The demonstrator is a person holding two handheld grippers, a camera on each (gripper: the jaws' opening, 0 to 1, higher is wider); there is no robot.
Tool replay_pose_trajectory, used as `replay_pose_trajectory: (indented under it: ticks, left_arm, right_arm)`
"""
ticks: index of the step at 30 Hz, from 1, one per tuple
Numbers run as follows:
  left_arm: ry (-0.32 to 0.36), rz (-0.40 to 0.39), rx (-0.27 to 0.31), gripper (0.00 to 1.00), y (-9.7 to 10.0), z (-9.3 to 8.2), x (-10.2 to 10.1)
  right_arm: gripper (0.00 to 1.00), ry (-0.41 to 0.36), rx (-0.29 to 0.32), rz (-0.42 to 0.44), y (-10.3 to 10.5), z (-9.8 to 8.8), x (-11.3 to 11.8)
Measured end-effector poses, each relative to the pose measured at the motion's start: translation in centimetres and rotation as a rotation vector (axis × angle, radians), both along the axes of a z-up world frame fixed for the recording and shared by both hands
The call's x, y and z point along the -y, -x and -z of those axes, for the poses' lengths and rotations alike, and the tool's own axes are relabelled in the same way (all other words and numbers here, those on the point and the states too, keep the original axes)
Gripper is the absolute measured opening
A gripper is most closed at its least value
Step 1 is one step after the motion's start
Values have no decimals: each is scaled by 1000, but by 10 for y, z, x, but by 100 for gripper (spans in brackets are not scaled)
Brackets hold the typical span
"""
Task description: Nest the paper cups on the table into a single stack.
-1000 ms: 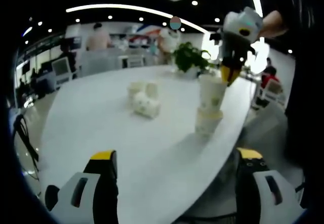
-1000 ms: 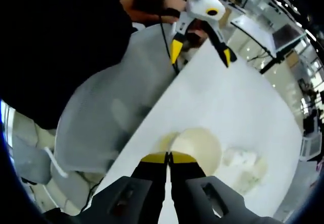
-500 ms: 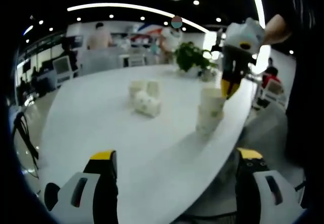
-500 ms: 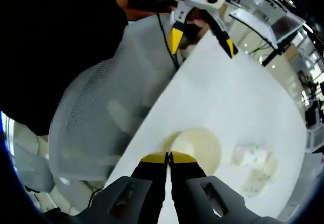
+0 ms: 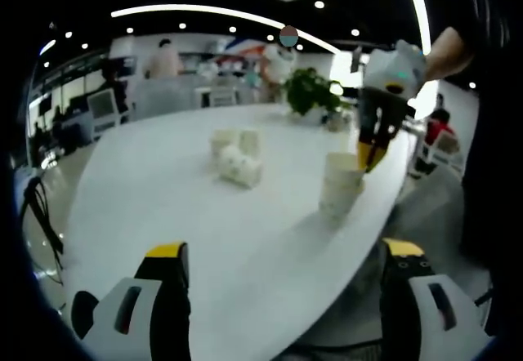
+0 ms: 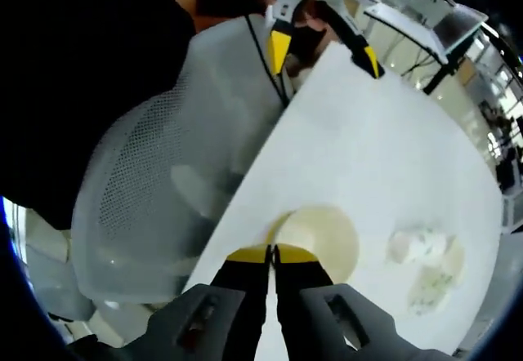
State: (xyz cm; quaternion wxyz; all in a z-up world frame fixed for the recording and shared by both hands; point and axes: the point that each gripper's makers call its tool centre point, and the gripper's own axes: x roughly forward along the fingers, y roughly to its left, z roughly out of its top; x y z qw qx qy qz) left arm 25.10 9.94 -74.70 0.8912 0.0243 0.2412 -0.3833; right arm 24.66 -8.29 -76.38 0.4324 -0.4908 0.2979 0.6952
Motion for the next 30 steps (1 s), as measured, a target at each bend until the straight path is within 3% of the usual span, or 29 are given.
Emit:
replay_pose_trajectory:
  ticks: [7, 25, 30]
  left_arm:
    - [0, -2, -6, 95, 2, 2, -1]
    - [1, -3, -7, 95, 4, 2, -1]
    - [1, 1, -7, 95, 4, 2, 0]
  right_arm:
    - [5, 6, 19, 17, -3, 4, 1]
    - [10, -27, -42, 144, 0, 4, -1]
    - [13, -32, -32, 155, -2, 5, 0]
